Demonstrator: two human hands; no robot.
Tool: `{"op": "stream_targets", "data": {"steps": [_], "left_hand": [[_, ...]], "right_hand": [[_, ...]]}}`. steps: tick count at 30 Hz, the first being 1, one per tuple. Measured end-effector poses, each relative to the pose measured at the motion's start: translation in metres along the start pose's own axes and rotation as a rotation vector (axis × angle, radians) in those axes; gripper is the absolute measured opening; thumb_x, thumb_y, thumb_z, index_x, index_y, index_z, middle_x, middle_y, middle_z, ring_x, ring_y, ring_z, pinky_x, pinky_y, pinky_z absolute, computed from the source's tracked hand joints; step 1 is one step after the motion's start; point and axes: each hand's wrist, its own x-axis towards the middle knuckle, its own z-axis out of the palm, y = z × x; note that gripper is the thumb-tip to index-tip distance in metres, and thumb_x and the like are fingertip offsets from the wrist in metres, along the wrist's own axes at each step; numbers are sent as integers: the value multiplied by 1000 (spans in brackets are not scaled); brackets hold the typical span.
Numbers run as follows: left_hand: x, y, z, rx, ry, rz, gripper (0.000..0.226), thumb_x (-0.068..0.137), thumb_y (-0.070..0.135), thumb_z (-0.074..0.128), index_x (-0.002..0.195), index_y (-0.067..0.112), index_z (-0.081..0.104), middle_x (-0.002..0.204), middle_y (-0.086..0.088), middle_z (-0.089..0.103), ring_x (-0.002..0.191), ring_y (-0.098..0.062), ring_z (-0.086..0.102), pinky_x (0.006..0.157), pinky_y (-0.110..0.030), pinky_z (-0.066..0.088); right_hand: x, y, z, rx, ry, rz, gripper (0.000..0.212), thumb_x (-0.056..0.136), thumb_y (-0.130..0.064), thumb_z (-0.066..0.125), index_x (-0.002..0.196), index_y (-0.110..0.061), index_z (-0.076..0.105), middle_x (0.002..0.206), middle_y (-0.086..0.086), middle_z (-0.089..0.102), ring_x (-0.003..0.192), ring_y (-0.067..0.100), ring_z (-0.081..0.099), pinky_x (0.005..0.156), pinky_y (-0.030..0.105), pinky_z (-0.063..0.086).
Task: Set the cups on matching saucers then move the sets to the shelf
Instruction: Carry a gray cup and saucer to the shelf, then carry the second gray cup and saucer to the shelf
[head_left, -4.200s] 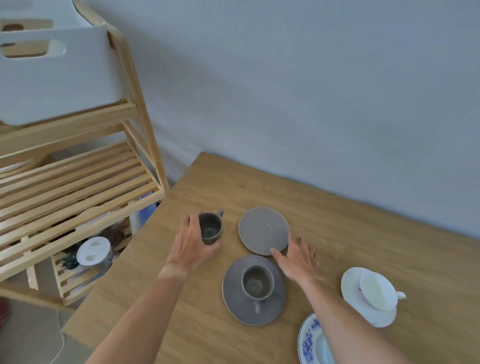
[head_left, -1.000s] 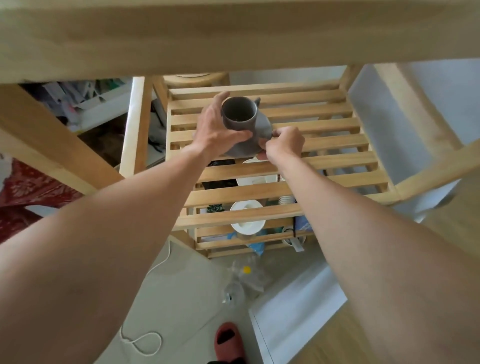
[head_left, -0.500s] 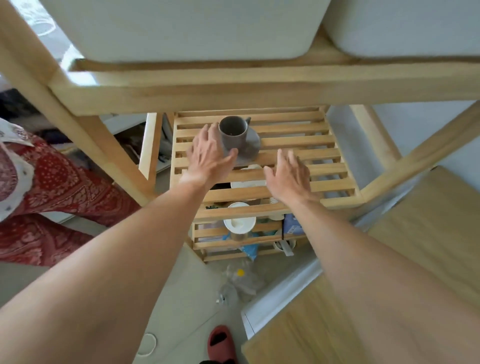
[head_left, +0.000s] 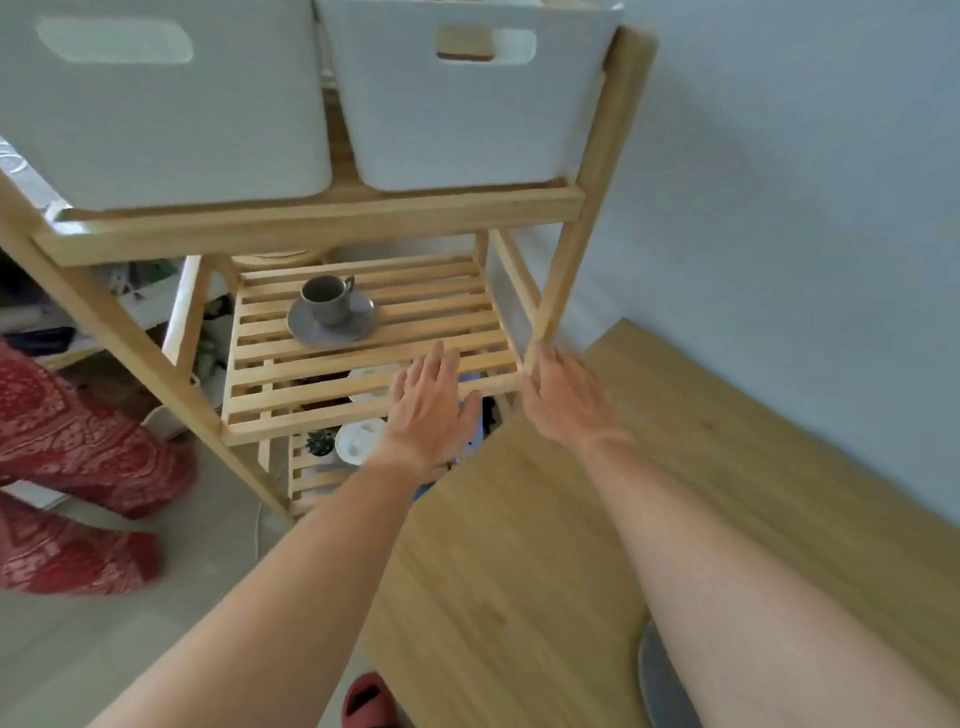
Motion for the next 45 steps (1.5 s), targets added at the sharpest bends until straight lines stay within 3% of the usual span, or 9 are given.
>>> {"op": "stream_targets", "data": {"steps": [6, 15, 20, 23, 27, 30, 34, 39, 45], "left_hand": [[-54, 110, 46, -13, -109, 174, 64, 95, 34, 47, 152, 16, 23, 161, -7, 23, 146, -29, 26, 115, -43, 20], [-132, 194, 97, -41, -400, 591, 62, 86, 31, 33, 148, 21, 36, 155, -4, 37, 141, -23, 37, 114, -40, 28], [-165, 188, 112, -23, -442, 701, 70, 84, 66, 40, 141, 26, 43, 141, 6, 51, 130, -17, 48, 109, -37, 36], [-176, 183, 121, 40, -454, 703, 87, 74, 76, 51, 144, 26, 36, 139, 5, 51, 126, -18, 50, 105, -37, 40], [-183, 182, 125, -57, -461, 578, 91, 66, 72, 62, 142, 30, 34, 136, 4, 52, 120, -19, 55, 100, -38, 46], [-186, 187, 127, -150, -447, 486, 82, 62, 59, 68, 133, 35, 37, 128, 4, 55, 112, -20, 60, 90, -39, 51], [-184, 181, 129, -234, -417, 411, 82, 58, 54, 69, 131, 34, 37, 123, 5, 57, 112, -18, 59, 89, -41, 52], [-172, 157, 125, -392, -354, 314, 73, 62, 42, 78, 123, 23, 43, 113, 7, 57, 105, -13, 59, 80, -23, 47], [-129, 109, 101, -383, -246, 287, 80, 56, 50, 68, 130, 28, 47, 120, 3, 58, 115, -13, 51, 96, -31, 48]], "right_hand": [[-76, 120, -50, -50, 39, 206, 62, 102, -41, 39, 154, -11, 25, 162, 17, 23, 146, 34, 29, 117, 44, 24], [-204, 240, -54, 77, -137, 526, 62, 100, -42, 47, 155, -23, 26, 161, 11, 29, 147, 33, 27, 117, 48, 25], [-245, 248, -26, 153, -235, 562, 66, 98, -40, 54, 156, -27, 23, 164, 13, 17, 150, 35, 15, 118, 51, 20], [-251, 241, -11, 278, -241, 553, 68, 90, -38, 68, 150, -26, 39, 158, 13, 32, 145, 32, 30, 114, 45, 30], [-256, 232, 2, 356, -276, 524, 36, 79, -19, 78, 110, -20, 59, 116, 9, 64, 106, 27, 61, 78, 31, 45], [-256, 229, 10, 392, -264, 539, 33, 76, -17, 82, 97, -18, 55, 104, 9, 64, 98, 28, 62, 78, 37, 50], [-247, 223, 11, 498, -310, 598, 10, 91, -11, 66, 94, -14, 57, 98, 12, 62, 87, 31, 65, 49, 34, 55], [-227, 206, 16, 667, -314, 633, 5, 95, -6, 56, 92, -10, 56, 102, 20, 65, 79, 35, 69, 43, 37, 58], [-178, 161, 25, 796, -258, 611, 12, 95, -5, 56, 86, -11, 52, 97, 22, 65, 64, 28, 65, 37, 29, 52]]}}
